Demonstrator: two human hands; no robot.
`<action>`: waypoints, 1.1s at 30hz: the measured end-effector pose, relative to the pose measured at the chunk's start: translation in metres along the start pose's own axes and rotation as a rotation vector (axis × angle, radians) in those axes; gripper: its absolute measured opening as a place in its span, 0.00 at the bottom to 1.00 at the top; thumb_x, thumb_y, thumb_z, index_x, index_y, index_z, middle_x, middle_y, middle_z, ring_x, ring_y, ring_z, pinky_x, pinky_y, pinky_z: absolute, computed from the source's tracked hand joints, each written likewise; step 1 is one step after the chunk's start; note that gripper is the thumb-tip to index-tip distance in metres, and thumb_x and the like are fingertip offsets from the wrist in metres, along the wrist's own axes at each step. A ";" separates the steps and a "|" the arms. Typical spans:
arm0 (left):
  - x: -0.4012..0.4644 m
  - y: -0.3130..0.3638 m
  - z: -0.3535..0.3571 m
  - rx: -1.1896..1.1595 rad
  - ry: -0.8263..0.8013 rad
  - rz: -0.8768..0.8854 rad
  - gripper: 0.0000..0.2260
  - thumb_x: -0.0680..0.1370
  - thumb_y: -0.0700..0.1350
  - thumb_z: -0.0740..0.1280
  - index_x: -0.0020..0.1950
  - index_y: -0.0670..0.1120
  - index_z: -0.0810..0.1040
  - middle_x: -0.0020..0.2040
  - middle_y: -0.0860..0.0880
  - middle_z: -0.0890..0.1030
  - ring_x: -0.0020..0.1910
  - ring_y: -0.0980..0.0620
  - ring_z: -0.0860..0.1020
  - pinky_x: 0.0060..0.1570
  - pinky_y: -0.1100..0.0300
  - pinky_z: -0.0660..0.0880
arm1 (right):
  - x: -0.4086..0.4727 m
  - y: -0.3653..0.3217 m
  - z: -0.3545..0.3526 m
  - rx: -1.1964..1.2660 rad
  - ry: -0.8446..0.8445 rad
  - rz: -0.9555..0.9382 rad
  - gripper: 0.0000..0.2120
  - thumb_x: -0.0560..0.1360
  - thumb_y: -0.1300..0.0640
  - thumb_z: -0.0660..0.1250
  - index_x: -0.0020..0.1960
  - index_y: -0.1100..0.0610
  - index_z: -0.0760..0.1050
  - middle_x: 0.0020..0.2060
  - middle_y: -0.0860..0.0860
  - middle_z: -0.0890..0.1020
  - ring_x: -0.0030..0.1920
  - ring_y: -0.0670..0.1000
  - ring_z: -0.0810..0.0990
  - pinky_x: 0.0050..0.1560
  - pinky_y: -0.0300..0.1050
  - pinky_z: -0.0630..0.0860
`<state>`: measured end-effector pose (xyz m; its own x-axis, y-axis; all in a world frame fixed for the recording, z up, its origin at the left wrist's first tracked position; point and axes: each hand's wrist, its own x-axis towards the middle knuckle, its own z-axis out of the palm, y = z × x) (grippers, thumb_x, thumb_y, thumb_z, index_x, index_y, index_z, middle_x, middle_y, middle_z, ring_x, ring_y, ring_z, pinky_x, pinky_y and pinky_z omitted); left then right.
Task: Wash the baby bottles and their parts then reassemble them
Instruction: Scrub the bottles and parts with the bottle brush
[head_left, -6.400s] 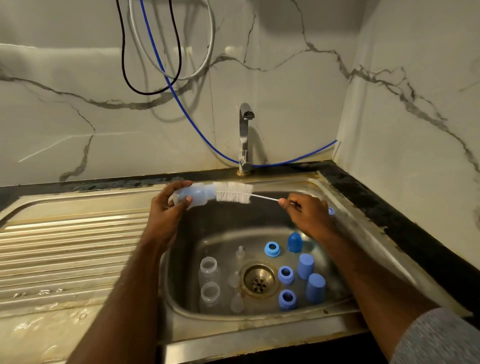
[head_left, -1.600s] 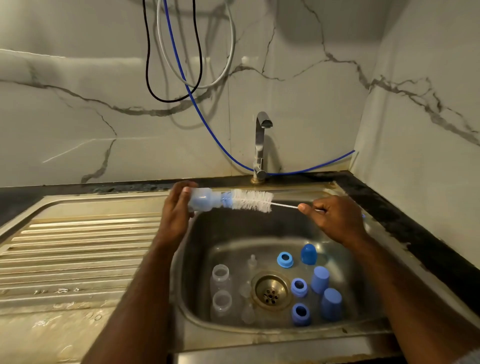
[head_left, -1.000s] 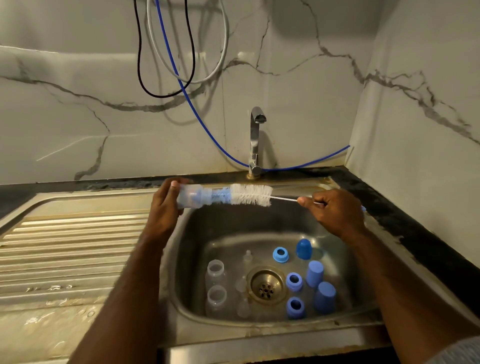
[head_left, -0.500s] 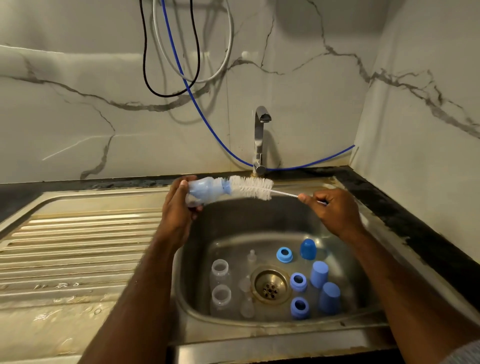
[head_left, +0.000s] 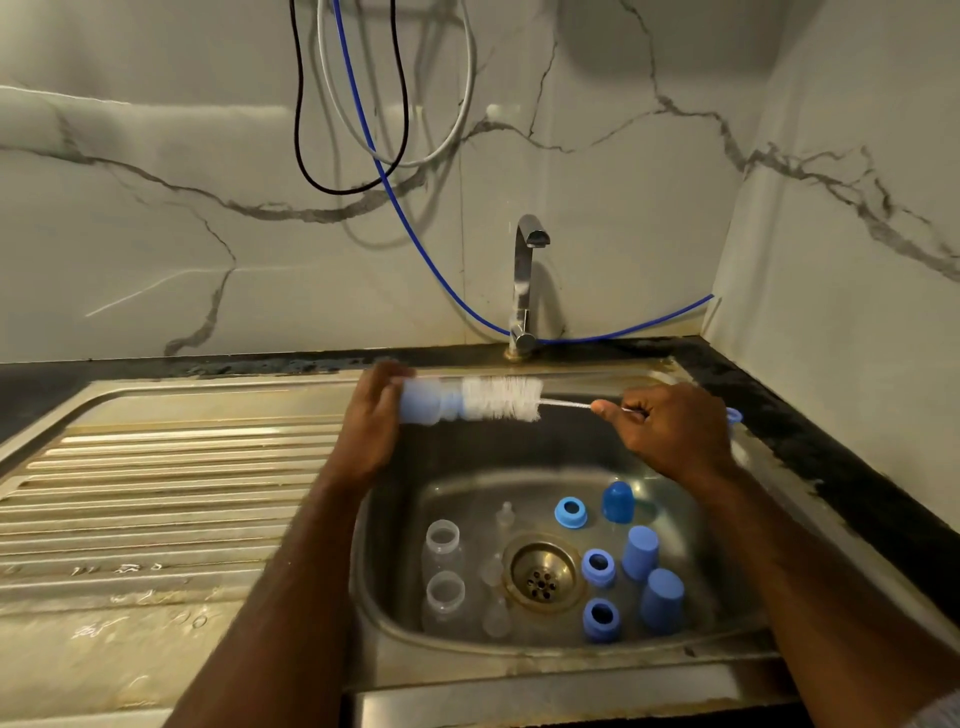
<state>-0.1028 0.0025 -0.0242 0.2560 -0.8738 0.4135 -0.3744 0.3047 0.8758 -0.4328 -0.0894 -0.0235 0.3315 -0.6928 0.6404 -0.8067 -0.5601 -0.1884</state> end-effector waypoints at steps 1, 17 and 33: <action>0.002 0.001 0.002 0.137 0.002 0.046 0.10 0.86 0.40 0.57 0.64 0.39 0.72 0.60 0.40 0.75 0.58 0.44 0.78 0.58 0.49 0.78 | 0.000 0.001 -0.002 -0.031 0.008 -0.003 0.27 0.76 0.37 0.66 0.26 0.53 0.67 0.20 0.47 0.68 0.24 0.48 0.66 0.29 0.42 0.66; 0.000 0.005 0.015 -0.211 0.119 -0.183 0.13 0.85 0.44 0.59 0.69 0.42 0.69 0.63 0.42 0.74 0.56 0.47 0.78 0.54 0.52 0.80 | 0.004 -0.017 0.014 0.058 0.035 0.214 0.28 0.77 0.37 0.64 0.26 0.51 0.63 0.20 0.45 0.66 0.23 0.45 0.64 0.28 0.39 0.59; -0.009 0.003 -0.007 -0.345 -0.013 -0.421 0.14 0.83 0.55 0.62 0.55 0.48 0.81 0.47 0.42 0.83 0.42 0.47 0.80 0.41 0.55 0.74 | 0.000 0.006 -0.011 0.804 -0.389 0.316 0.26 0.74 0.39 0.66 0.27 0.54 0.65 0.23 0.52 0.64 0.25 0.49 0.61 0.28 0.40 0.63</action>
<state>-0.1002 0.0136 -0.0230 0.3087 -0.9511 0.0082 0.0726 0.0322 0.9968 -0.4428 -0.0873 -0.0161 0.4119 -0.8876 0.2062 -0.3559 -0.3650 -0.8603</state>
